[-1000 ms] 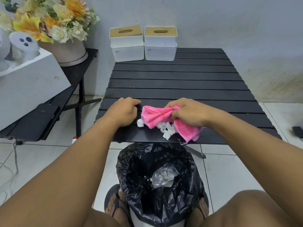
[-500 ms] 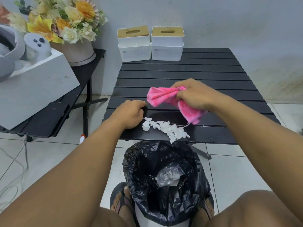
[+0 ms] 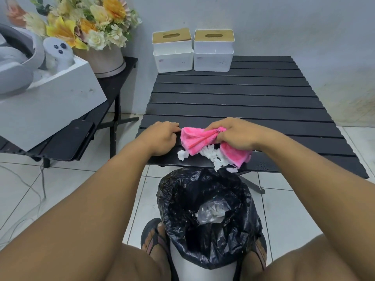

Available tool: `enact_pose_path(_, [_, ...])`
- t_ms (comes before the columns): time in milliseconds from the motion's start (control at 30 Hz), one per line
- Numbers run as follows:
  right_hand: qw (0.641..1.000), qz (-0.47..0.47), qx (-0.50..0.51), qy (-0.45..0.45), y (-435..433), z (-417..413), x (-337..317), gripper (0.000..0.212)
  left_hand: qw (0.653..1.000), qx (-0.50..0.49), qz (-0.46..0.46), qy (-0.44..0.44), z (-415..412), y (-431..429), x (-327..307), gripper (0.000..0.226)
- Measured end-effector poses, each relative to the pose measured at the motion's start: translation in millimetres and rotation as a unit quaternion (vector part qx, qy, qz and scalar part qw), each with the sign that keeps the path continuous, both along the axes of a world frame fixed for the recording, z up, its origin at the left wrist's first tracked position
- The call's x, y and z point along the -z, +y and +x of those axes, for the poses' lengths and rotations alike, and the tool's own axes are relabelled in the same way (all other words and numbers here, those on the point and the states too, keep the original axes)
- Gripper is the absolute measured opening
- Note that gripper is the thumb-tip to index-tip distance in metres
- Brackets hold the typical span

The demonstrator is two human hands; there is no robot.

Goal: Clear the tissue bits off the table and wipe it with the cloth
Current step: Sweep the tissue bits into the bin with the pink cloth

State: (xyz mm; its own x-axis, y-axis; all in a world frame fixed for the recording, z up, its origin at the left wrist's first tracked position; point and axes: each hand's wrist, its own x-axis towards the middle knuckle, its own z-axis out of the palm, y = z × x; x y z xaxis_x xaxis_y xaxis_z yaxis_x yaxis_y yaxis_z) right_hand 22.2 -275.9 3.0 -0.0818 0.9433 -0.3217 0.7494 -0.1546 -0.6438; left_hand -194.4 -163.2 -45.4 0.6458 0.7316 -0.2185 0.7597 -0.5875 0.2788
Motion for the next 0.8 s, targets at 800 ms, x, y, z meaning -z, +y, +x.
enact_pose_path(800, [1.000, -0.019, -0.009, -0.019, -31, 5, -21, 0.032, 0.999, -0.027, -0.028, -0.008, -4, -23, -11, 0.051])
